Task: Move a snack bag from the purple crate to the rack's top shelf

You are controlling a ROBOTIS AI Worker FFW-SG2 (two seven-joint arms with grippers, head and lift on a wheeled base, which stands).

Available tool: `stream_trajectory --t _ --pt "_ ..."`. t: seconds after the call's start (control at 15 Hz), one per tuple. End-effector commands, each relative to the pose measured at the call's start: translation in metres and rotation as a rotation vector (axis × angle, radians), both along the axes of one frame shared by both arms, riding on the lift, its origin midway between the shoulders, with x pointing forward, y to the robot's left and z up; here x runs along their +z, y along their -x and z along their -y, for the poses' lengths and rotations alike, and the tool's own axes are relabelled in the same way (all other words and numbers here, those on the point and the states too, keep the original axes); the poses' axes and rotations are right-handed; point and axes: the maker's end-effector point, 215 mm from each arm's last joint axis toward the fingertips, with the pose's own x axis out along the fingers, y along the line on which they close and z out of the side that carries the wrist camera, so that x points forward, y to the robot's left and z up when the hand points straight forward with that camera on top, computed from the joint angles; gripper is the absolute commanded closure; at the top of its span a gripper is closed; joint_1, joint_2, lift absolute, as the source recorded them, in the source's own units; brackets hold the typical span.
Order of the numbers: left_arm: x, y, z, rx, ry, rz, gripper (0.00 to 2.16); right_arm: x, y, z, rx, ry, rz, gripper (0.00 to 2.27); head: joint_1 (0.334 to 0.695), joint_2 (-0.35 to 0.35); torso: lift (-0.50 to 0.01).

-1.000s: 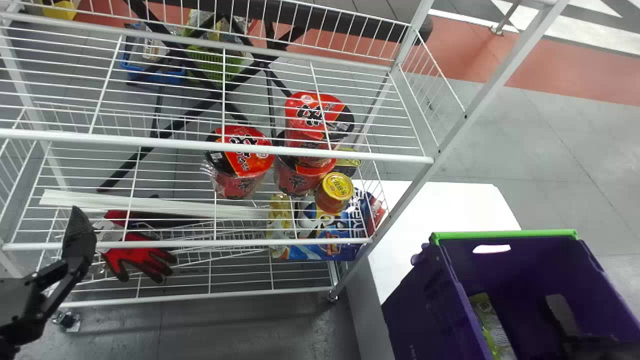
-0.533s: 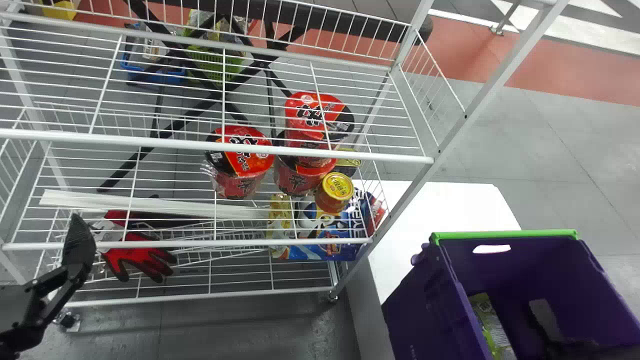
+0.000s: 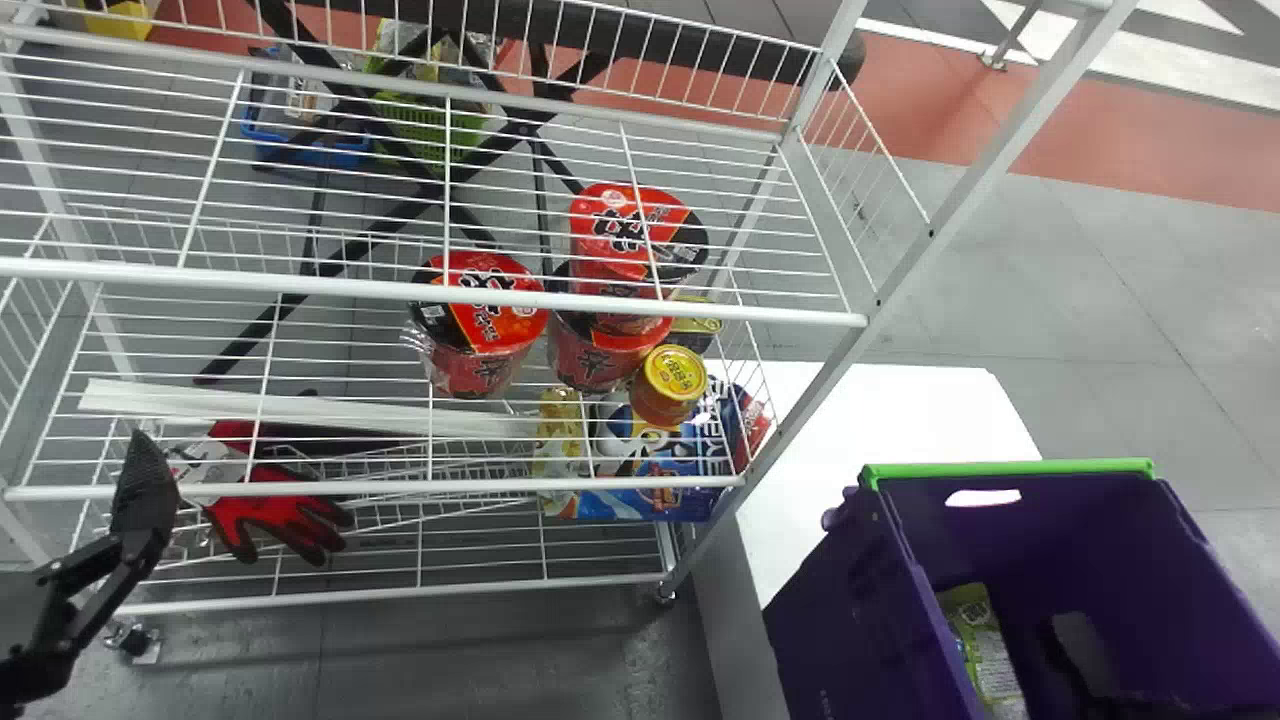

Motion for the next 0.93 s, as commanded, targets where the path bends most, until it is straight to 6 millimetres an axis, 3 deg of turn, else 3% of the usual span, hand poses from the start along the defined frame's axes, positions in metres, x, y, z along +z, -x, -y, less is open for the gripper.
stream_trajectory --t 0.0,0.27,0.4,0.53,0.67,0.87 --pt "-0.003 -0.004 -0.006 0.003 -0.002 -0.003 0.11 -0.003 0.003 -0.004 -0.016 -0.007 -0.008 1.83 0.695 -0.35 -0.455" --pt "-0.009 -0.003 0.004 -0.002 0.003 -0.019 0.11 0.005 0.003 0.003 -0.026 -0.005 -0.017 1.83 0.695 -0.35 -0.455" --pt "-0.011 0.002 0.017 0.001 -0.002 -0.028 0.11 0.017 -0.002 0.014 -0.002 -0.001 0.003 1.83 0.695 -0.35 -0.455" --pt "-0.012 0.004 0.022 0.004 -0.01 -0.031 0.11 0.025 -0.007 0.012 0.004 -0.031 0.008 1.83 0.695 -0.35 -0.455" --pt "-0.012 0.004 0.02 0.007 -0.015 -0.03 0.11 0.018 0.006 0.012 -0.018 0.002 -0.067 1.83 0.695 -0.35 -0.455" --pt "-0.016 0.003 0.021 0.006 -0.019 -0.045 0.11 0.018 0.001 0.008 -0.008 -0.009 -0.044 1.92 0.695 -0.35 -0.445"
